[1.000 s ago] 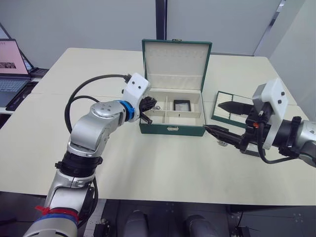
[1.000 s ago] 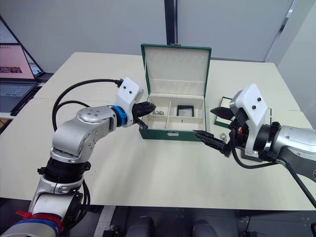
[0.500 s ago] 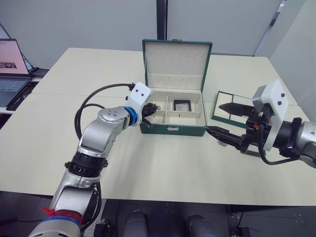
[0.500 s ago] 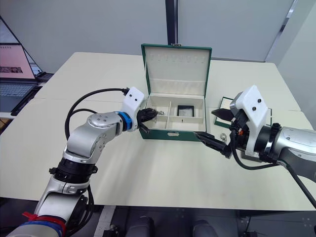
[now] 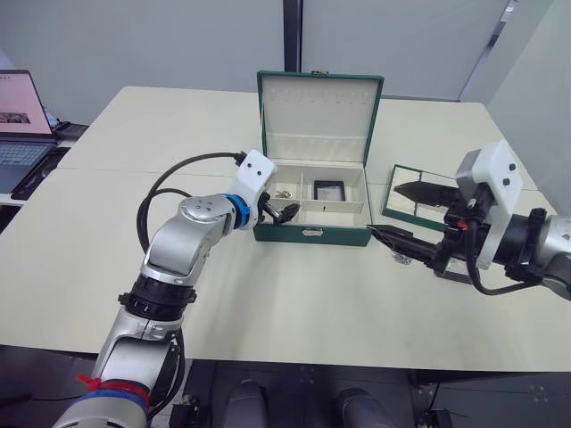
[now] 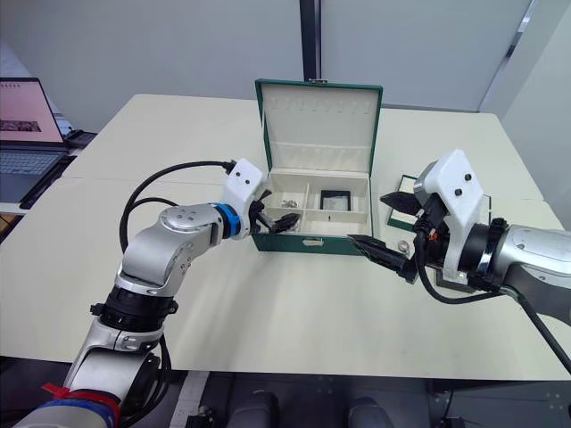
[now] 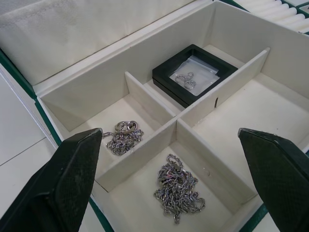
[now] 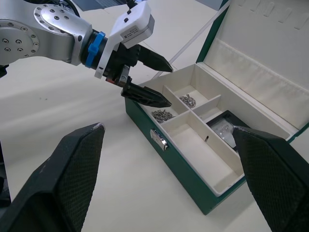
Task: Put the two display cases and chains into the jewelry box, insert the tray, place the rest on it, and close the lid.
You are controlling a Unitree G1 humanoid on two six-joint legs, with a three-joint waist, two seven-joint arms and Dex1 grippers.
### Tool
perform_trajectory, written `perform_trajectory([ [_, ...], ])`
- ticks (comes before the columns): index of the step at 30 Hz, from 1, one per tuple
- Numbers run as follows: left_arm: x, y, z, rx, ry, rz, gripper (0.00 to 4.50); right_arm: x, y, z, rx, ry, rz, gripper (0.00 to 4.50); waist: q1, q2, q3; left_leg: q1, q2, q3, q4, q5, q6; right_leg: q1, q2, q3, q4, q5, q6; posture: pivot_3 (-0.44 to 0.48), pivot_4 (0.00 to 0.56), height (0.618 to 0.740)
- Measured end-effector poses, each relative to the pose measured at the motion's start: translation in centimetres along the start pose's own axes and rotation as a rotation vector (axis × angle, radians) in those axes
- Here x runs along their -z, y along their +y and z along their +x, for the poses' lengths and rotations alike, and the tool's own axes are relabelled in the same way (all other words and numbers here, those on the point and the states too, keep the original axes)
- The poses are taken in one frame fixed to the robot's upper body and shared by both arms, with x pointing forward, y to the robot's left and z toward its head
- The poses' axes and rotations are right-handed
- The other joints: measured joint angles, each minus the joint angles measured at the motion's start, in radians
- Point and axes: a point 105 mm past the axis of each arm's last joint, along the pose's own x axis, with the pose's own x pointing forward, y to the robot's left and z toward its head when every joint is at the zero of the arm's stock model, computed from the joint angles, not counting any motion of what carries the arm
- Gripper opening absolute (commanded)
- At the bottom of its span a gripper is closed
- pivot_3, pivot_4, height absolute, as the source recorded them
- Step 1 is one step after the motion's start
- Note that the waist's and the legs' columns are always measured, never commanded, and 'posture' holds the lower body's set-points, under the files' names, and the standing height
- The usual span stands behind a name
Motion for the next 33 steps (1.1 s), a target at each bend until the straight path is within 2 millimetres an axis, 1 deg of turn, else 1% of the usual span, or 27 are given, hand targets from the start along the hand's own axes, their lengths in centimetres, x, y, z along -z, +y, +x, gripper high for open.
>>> perform_trajectory([
  [3, -1.3, -0.8, -1.0, 0.086, -0.088, -0.076, 4.49, 0.0, 0.0, 0.0, 0.000, 0.000, 0.000, 4.50, -0.001, 0.000, 0.000, 0.000, 0.000, 0.000, 0.000, 0.000, 0.000, 0.000, 0.000, 0.000, 0.000, 0.000, 0.000, 0.000, 0.150, 0.740],
  [4, -2.1, -1.5, -1.9, 0.158, -0.142, -0.110, 4.49, 0.1, 0.0, 0.0, 0.000, 0.002, 0.002, 4.50, -0.002, 0.000, 0.000, 0.000, 0.000, 0.000, 0.000, 0.000, 0.000, 0.000, 0.000, 0.000, 0.000, 0.000, 0.000, 0.000, 0.150, 0.740],
  [5, -2.7, -2.0, -3.1, 0.220, -0.178, -0.107, 4.49, 0.5, -0.1, 0.0, 0.003, 0.008, 0.010, 4.50, -0.004, 0.000, 0.000, 0.000, 0.001, 0.000, 0.000, 0.000, 0.000, 0.000, 0.000, -0.001, 0.000, 0.000, 0.000, 0.000, 0.150, 0.740],
  [7, -2.6, -2.0, -5.1, 0.278, -0.182, -0.088, 4.49, 1.8, -0.2, -0.1, 0.014, 0.041, 0.043, 4.50, -0.006, 0.001, 0.000, 0.000, 0.001, 0.000, -0.001, 0.000, 0.000, 0.000, 0.001, 0.000, 0.000, 0.000, 0.000, 0.000, 0.150, 0.740],
  [9, -1.4, -1.6, -7.0, 0.306, -0.127, -0.110, 4.49, 3.2, 0.0, -0.3, 0.013, 0.070, 0.079, 4.50, -0.007, 0.001, 0.000, 0.001, 0.001, 0.000, -0.001, 0.000, 0.000, 0.000, 0.001, 0.000, 0.001, 0.000, 0.000, 0.000, 0.150, 0.740],
  [10, -0.3, -1.2, -8.4, 0.317, -0.076, -0.131, 4.49, 4.3, 0.4, -0.5, 0.009, 0.090, 0.103, 4.50, -0.009, 0.001, 0.000, 0.001, 0.001, -0.001, -0.001, 0.000, 0.000, 0.000, 0.001, 0.000, 0.000, 0.000, 0.000, 0.000, 0.150, 0.740],
  [11, 0.5, -0.9, -9.3, 0.316, -0.046, -0.152, 4.49, 5.1, 0.7, -0.6, 0.006, 0.107, 0.128, 4.50, -0.009, 0.001, 0.000, 0.001, 0.001, -0.001, -0.001, 0.000, 0.000, 0.000, 0.000, 0.000, 0.000, 0.000, 0.000, 0.000, 0.150, 0.740],
  [12, 0.9, -0.6, -10.1, 0.321, -0.034, -0.166, 4.49, 5.7, 0.9, -0.7, 0.003, 0.119, 0.142, 4.50, -0.008, 0.001, 0.000, 0.001, 0.001, -0.001, 0.000, 0.000, 0.000, 0.000, 0.000, 0.000, 0.000, 0.000, 0.000, 0.000, 0.150, 0.740],
  [15, 0.9, -0.6, -12.2, 0.336, -0.091, -0.171, 4.49, 7.2, 1.7, -1.1, -0.001, 0.145, 0.151, 4.50, -0.004, 0.001, 0.000, 0.001, 0.000, -0.001, 0.000, -0.001, 0.001, 0.001, 0.000, -0.002, 0.000, 0.000, 0.000, 0.000, 0.150, 0.740],
  [17, 1.8, -0.3, -13.8, 0.301, -0.122, -0.170, 4.49, 8.2, 2.4, -1.4, -0.006, 0.160, 0.169, 4.50, -0.005, 0.001, 0.000, 0.001, 0.001, -0.002, 0.000, -0.001, 0.001, 0.001, 0.000, -0.002, 0.000, 0.000, 0.000, 0.000, 0.150, 0.740],
  [19, 3.3, -0.3, -15.2, 0.276, -0.110, -0.177, 4.49, 9.1, 3.1, -1.6, -0.015, 0.171, 0.195, 4.50, -0.006, 0.001, 0.000, 0.001, 0.001, -0.002, 0.000, -0.001, 0.001, 0.001, 0.000, -0.002, 0.000, 0.000, 0.000, 0.000, 0.150, 0.740],
  [22, 6.0, -0.7, -16.9, 0.284, -0.003, -0.179, 4.49, 10.3, 4.1, -1.8, -0.037, 0.196, 0.213, 4.50, -0.008, 0.001, 0.000, 0.002, 0.001, -0.002, 0.000, -0.001, 0.002, 0.001, 0.000, -0.001, 0.001, 0.000, 0.000, 0.000, 0.150, 0.740],
  [25, 7.5, -0.5, -18.1, 0.283, 0.084, -0.131, 4.49, 11.0, 4.6, -1.9, -0.045, 0.205, 0.224, 4.50, -0.009, 0.001, 0.000, 0.002, 0.000, -0.002, 0.000, -0.002, 0.003, 0.001, 0.000, -0.001, 0.001, 0.000, 0.000, 0.000, 0.150, 0.740],
  [28, 8.9, 0.7, -19.1, 0.259, 0.149, -0.063, 4.49, 11.3, 4.8, -1.8, -0.047, 0.202, 0.222, 4.50, -0.008, 0.001, 0.000, 0.003, 0.000, -0.002, -0.001, -0.002, 0.003, 0.000, 0.000, -0.002, 0.000, 0.000, 0.000, 0.000, 0.150, 0.740],
  [33, 8.5, 0.9, -19.0, 0.254, 0.111, -0.024, 4.49, 11.5, 5.0, -1.7, -0.060, 0.200, 0.214, 4.50, -0.008, 0.000, 0.000, 0.002, 0.001, -0.002, -0.001, -0.002, 0.003, 0.000, 0.000, -0.001, 0.001, 0.000, 0.000, 0.000, 0.150, 0.740],
])
